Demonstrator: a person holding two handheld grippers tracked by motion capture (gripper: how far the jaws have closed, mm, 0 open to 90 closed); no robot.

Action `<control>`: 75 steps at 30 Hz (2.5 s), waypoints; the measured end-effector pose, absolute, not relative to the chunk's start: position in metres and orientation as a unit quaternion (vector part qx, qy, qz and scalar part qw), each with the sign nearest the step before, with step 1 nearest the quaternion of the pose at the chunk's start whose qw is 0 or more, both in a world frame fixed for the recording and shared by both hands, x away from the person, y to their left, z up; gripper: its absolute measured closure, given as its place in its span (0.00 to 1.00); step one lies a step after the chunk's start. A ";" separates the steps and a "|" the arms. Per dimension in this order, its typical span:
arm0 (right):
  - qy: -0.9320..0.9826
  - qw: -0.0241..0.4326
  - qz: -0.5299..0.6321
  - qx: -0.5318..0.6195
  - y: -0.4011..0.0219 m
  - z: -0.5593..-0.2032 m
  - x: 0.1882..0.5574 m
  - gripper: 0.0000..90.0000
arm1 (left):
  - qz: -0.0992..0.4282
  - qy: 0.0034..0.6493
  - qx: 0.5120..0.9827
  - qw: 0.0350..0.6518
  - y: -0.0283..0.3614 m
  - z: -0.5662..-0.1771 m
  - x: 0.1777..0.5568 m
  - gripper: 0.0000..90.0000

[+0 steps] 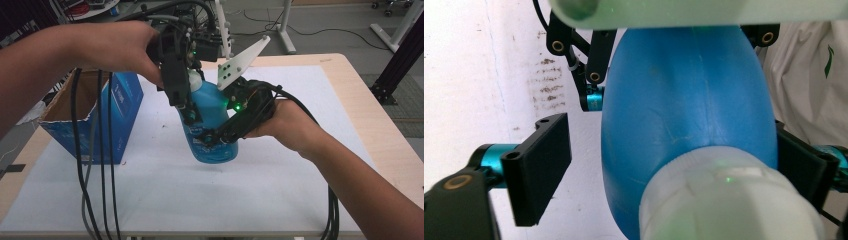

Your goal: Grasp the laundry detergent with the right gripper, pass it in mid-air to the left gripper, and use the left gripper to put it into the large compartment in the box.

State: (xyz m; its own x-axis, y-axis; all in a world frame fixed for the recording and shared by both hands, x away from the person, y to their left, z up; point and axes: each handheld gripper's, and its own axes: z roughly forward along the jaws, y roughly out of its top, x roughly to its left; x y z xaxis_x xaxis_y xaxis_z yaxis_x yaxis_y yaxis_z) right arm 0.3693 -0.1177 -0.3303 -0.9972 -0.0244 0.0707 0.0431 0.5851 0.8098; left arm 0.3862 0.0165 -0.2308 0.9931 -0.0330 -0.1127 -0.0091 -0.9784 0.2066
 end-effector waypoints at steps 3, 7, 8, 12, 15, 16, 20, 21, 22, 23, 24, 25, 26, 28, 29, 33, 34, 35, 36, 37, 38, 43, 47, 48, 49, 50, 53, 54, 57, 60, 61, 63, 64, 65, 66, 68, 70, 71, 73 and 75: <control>-0.890 0.038 -0.455 -0.006 -0.117 -0.331 0.369 0.50 | -0.058 -0.009 0.993 0.105 0.016 -0.231 0.386 0.20; -0.889 0.039 -0.457 -0.006 -0.117 -0.331 0.369 0.50 | -0.058 -0.011 0.993 0.106 0.017 -0.231 0.386 0.23; -0.889 0.039 -0.457 -0.006 -0.116 -0.331 0.369 0.50 | -0.062 -0.013 0.992 0.108 0.017 -0.231 0.386 0.23; -0.888 0.040 -0.458 -0.005 -0.116 -0.332 0.369 0.50 | -0.065 -0.011 0.992 0.106 0.017 -0.232 0.386 0.27; -0.888 0.039 -0.457 -0.006 -0.116 -0.332 0.370 0.50 | -0.067 -0.013 0.992 0.110 0.017 -0.231 0.386 0.29; -0.888 0.038 -0.458 -0.006 -0.116 -0.332 0.370 0.50 | -0.066 -0.015 0.992 0.111 0.017 -0.231 0.386 0.30; -0.887 0.039 -0.459 -0.007 -0.117 -0.332 0.370 0.50 | -0.067 -0.020 0.991 0.114 0.017 -0.230 0.385 0.34; -0.887 0.036 -0.459 -0.006 -0.117 -0.332 0.370 0.50 | -0.067 -0.023 0.991 0.114 0.017 -0.230 0.385 0.36; -0.888 0.036 -0.459 -0.008 -0.117 -0.332 0.370 0.50 | -0.069 -0.024 0.991 0.116 0.017 -0.230 0.385 0.37; -0.888 0.036 -0.458 -0.007 -0.117 -0.332 0.370 0.50 | -0.071 -0.027 0.990 0.116 0.017 -0.230 0.385 0.39; -0.888 0.036 -0.458 -0.007 -0.117 -0.332 0.370 0.50 | -0.071 -0.029 0.990 0.117 0.017 -0.230 0.384 0.41; -0.889 0.038 -0.457 -0.008 -0.117 -0.332 0.370 0.50 | -0.071 -0.028 0.990 0.116 0.017 -0.230 0.384 0.41; -0.888 0.038 -0.457 -0.007 -0.117 -0.332 0.370 0.50 | -0.072 -0.028 0.990 0.116 0.017 -0.230 0.384 0.41; -0.889 0.038 -0.457 -0.006 -0.117 -0.333 0.370 0.50 | -0.071 -0.030 0.990 0.114 0.017 -0.230 0.384 0.41; -0.889 0.040 -0.457 -0.006 -0.117 -0.333 0.370 0.50 | -0.071 -0.032 0.990 0.113 0.017 -0.230 0.383 0.41; -0.888 0.038 -0.458 -0.003 -0.116 -0.333 0.370 0.50 | -0.068 -0.032 0.991 0.115 0.017 -0.230 0.383 0.41; -0.888 0.039 -0.458 -0.004 -0.116 -0.333 0.370 0.50 | -0.067 -0.032 0.991 0.115 0.018 -0.229 0.383 0.41; -0.888 0.039 -0.459 -0.004 -0.116 -0.333 0.370 0.50 | -0.066 -0.032 0.991 0.115 0.018 -0.229 0.382 0.41; -0.887 0.034 -0.460 -0.002 -0.116 -0.333 0.370 0.50 | -0.064 -0.032 0.991 0.116 0.018 -0.229 0.382 0.41; -0.887 0.033 -0.461 -0.002 -0.116 -0.333 0.370 0.50 | -0.062 -0.032 0.991 0.116 0.017 -0.228 0.382 0.42; -0.887 0.033 -0.460 -0.003 -0.117 -0.333 0.370 0.50 | -0.062 -0.033 0.991 0.115 0.017 -0.228 0.381 0.42; -0.887 0.031 -0.462 0.003 -0.116 -0.332 0.368 0.50 | -0.060 -0.034 0.992 0.110 0.016 -0.226 0.379 0.42; -0.885 0.033 -0.464 0.006 -0.116 -0.330 0.368 0.46 | -0.061 -0.039 0.992 0.102 0.015 -0.225 0.378 0.42; -0.884 0.038 -0.465 0.002 -0.117 -0.330 0.368 0.41 | -0.061 -0.038 0.992 0.099 0.015 -0.224 0.378 0.42; -0.885 0.037 -0.465 -0.002 -0.118 -0.329 0.369 0.32 | -0.061 -0.038 0.993 0.097 0.015 -0.224 0.378 0.42; -0.886 0.032 -0.462 -0.008 -0.119 -0.328 0.369 0.29 | -0.061 -0.038 0.993 0.096 0.015 -0.223 0.378 0.42; -0.887 0.035 -0.460 -0.007 -0.125 -0.327 0.370 0.25 | -0.060 -0.027 0.993 0.094 0.019 -0.221 0.379 0.42; -0.887 0.037 -0.459 -0.009 -0.127 -0.326 0.370 0.21 | -0.059 -0.025 0.994 0.092 0.020 -0.219 0.379 0.42; -0.895 0.027 -0.444 -0.025 -0.133 -0.325 0.370 0.13 | -0.057 -0.017 0.994 0.087 0.027 -0.213 0.380 0.42; -0.901 0.023 -0.431 -0.037 -0.138 -0.324 0.370 0.13 | -0.051 -0.008 0.995 0.088 0.034 -0.207 0.381 0.42; -0.905 0.022 -0.424 -0.038 -0.140 -0.324 0.370 0.13 | -0.050 -0.004 0.995 0.086 0.036 -0.204 0.382 0.42; -0.912 0.025 -0.408 -0.046 -0.145 -0.325 0.370 0.13 | -0.045 0.007 0.995 0.086 0.043 -0.197 0.383 0.42; -0.915 0.025 -0.401 -0.049 -0.146 -0.324 0.370 0.13 | -0.044 0.015 0.995 0.085 0.046 -0.193 0.384 0.42; -0.917 0.027 -0.395 -0.050 -0.149 -0.325 0.371 0.13 | -0.042 0.024 0.995 0.085 0.050 -0.190 0.385 0.42; -0.919 0.046 -0.389 -0.047 -0.151 -0.324 0.371 0.13 | -0.042 0.032 0.995 0.082 0.053 -0.187 0.386 0.42; -0.922 0.080 -0.379 -0.019 -0.157 -0.323 0.370 0.13 | -0.042 0.056 0.994 0.079 0.060 -0.181 0.388 0.42; -0.928 0.041 -0.369 -0.025 -0.162 -0.319 0.367 0.13 | -0.041 0.080 0.993 0.075 0.069 -0.174 0.391 0.42; -0.932 0.040 -0.360 -0.028 -0.165 -0.318 0.366 0.13 | -0.041 0.091 0.992 0.073 0.073 -0.171 0.392 0.42; -0.937 0.047 -0.347 -0.009 -0.169 -0.316 0.365 0.13 | -0.038 0.112 0.990 0.074 0.080 -0.167 0.394 0.42; -0.942 0.043 -0.332 -0.005 -0.173 -0.312 0.364 0.13 | -0.033 0.133 0.988 0.070 0.091 -0.160 0.398 0.42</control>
State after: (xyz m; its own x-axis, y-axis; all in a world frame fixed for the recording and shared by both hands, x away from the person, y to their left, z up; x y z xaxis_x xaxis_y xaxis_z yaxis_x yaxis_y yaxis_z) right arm 0.3644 -0.1729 -0.3119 -0.9962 -0.0191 0.0852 0.0386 0.7795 0.6252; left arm 0.3978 0.0909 -0.1602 0.9622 0.2589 -0.0847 0.2683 -0.9545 0.1299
